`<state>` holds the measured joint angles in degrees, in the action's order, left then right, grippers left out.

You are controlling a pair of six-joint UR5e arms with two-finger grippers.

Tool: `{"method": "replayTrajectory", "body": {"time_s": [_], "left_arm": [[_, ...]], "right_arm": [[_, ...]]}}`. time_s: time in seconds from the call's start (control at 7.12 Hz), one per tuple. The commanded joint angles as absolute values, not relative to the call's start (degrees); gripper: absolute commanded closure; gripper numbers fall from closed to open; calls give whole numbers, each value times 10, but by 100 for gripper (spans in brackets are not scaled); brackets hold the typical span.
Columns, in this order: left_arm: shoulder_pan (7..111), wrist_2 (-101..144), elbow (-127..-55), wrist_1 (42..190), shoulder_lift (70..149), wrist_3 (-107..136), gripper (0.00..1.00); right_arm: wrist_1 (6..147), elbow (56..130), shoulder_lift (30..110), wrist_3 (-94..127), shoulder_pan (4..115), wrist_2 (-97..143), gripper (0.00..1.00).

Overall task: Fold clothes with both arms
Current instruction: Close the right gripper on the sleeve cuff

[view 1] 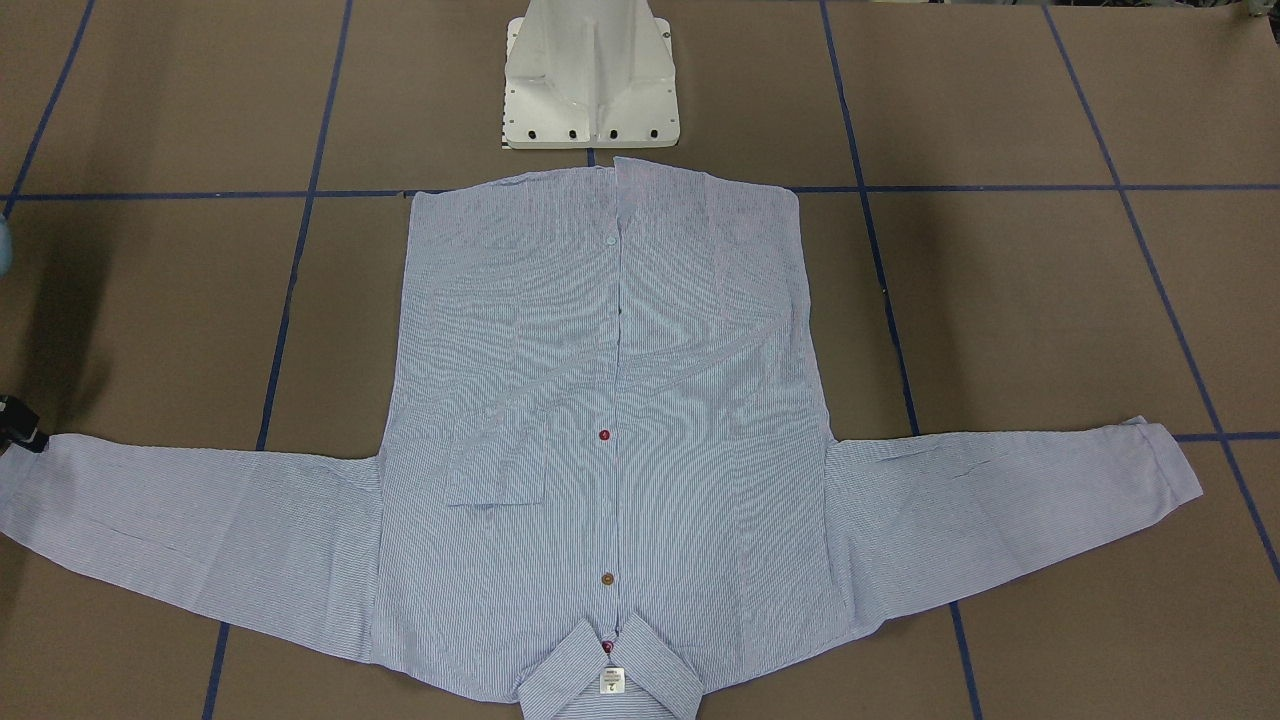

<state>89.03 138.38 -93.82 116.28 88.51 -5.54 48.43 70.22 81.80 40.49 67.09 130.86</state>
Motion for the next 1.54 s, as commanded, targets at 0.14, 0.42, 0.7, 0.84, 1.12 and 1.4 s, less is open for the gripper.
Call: {"method": "replayTrajectory", "body": {"time_s": [0.14, 0.42, 0.7, 0.84, 1.12, 1.4], "left_arm": [[890, 1384, -942, 1162, 885, -54, 0], [890, 1383, -942, 1162, 885, -55, 0], [890, 1383, -947, 1161, 885, -54, 0], [891, 1383, -948, 1161, 885, -54, 0], [891, 1383, -955, 1157, 884, -54, 0], [891, 1383, -956, 1156, 884, -54, 0]], "right_arm": [[484, 702, 818, 405, 673, 1309, 50], [487, 701, 817, 406, 671, 1308, 49], [488, 699, 817, 406, 671, 1308, 49], [488, 697, 817, 405, 671, 1308, 49], [488, 697, 817, 406, 671, 1308, 61], [485, 699, 817, 405, 673, 1310, 99]]}}
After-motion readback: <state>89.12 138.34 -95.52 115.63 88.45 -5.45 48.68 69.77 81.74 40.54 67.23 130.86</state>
